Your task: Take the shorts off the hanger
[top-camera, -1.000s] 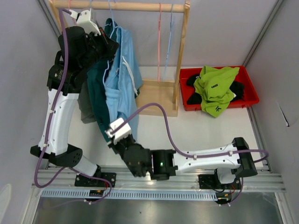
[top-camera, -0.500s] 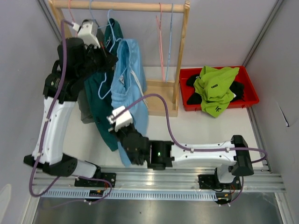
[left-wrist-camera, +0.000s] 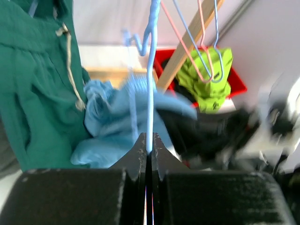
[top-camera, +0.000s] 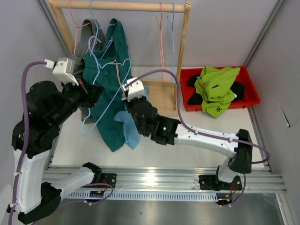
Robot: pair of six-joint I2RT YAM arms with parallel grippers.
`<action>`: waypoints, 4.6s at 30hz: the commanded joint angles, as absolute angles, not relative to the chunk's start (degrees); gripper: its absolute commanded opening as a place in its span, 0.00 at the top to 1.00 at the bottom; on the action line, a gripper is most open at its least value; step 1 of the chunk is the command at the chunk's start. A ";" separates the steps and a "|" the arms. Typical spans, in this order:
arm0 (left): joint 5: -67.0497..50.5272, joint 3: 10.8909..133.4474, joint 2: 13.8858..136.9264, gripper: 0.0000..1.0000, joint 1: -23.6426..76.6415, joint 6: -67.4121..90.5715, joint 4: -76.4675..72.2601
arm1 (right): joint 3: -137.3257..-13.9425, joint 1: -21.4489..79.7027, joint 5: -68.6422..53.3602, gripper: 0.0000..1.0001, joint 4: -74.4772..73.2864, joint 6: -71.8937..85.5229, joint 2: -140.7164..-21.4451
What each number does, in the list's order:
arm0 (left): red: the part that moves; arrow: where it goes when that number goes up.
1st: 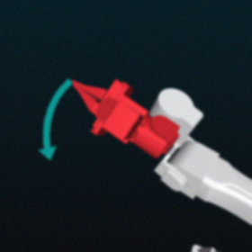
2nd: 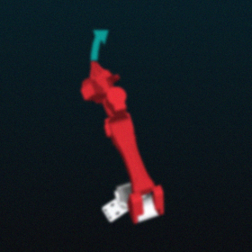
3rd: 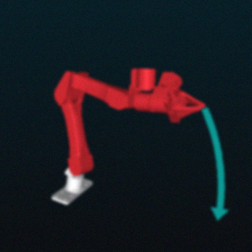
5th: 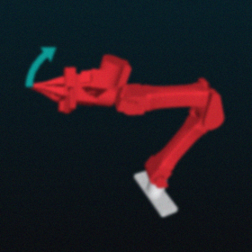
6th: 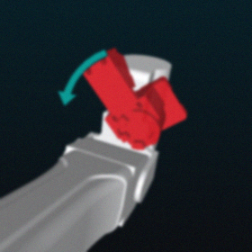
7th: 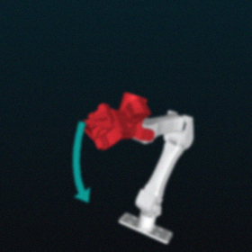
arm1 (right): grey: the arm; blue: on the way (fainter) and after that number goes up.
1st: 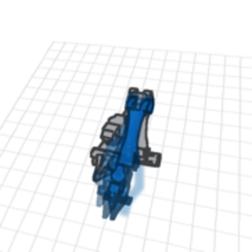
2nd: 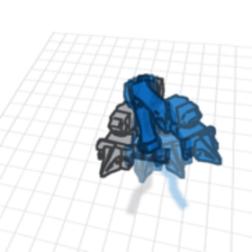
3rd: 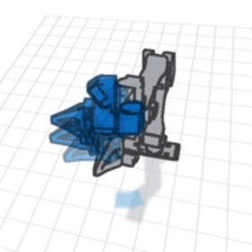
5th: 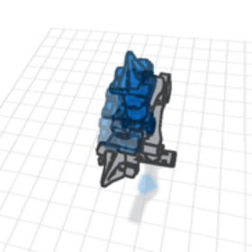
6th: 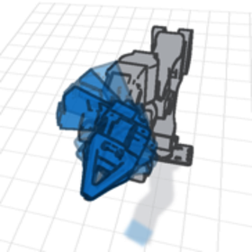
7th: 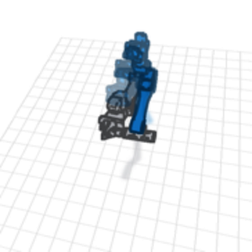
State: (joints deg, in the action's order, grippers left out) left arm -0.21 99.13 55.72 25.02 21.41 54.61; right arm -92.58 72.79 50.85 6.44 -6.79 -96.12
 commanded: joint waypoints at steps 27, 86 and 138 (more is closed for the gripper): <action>6.16 77.35 49.57 1.00 25.31 16.79 38.41 | -104.01 26.85 44.91 1.00 -4.83 -12.40 -77.15; 3.95 135.97 102.33 0.62 29.18 17.76 37.88 | -43.16 18.98 14.06 0.01 -4.39 26.72 -41.57; 4.22 138.34 103.36 0.62 5.27 11.51 48.95 | -41.66 25.05 19.86 0.01 -12.04 24.52 -36.21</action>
